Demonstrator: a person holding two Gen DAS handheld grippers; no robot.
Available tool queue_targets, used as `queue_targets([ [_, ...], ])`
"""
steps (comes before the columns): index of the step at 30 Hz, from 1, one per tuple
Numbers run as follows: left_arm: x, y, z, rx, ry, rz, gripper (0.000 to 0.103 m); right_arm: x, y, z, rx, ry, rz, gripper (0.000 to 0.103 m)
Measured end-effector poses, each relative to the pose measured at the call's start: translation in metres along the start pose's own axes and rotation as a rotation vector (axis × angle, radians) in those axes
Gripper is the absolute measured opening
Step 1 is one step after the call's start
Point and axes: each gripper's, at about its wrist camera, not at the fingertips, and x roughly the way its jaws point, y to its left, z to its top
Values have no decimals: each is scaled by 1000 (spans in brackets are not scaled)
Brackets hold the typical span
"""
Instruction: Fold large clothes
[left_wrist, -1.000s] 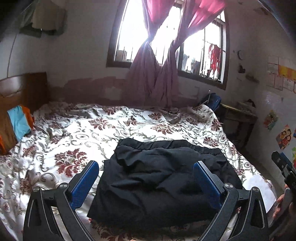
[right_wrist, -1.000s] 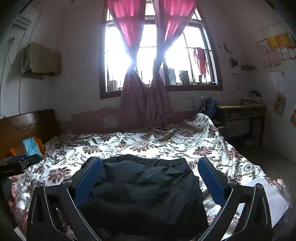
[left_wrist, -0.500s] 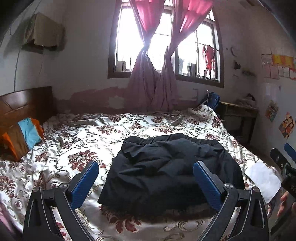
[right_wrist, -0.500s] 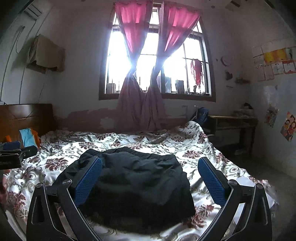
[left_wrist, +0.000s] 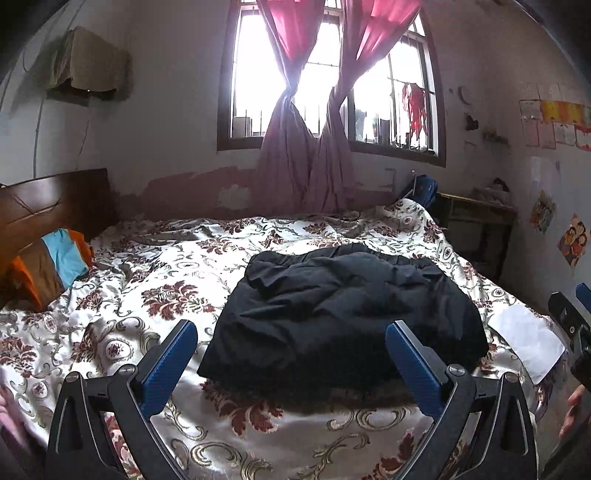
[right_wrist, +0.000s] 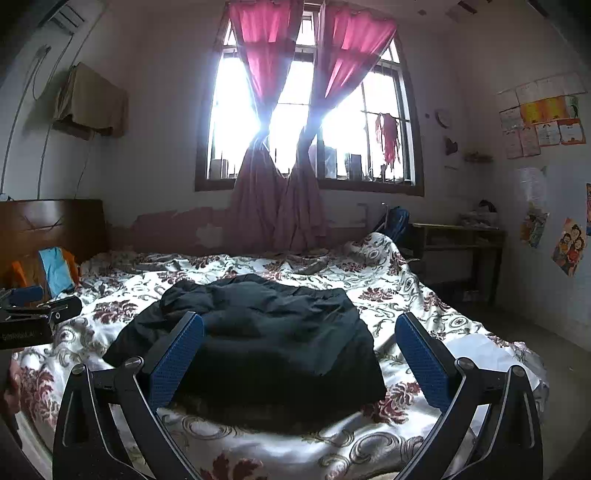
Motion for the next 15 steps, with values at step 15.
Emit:
queue_targets([
  [15,2,11,-31,-27,58,-4,103,-2,5,-23,-6,33,8,102],
])
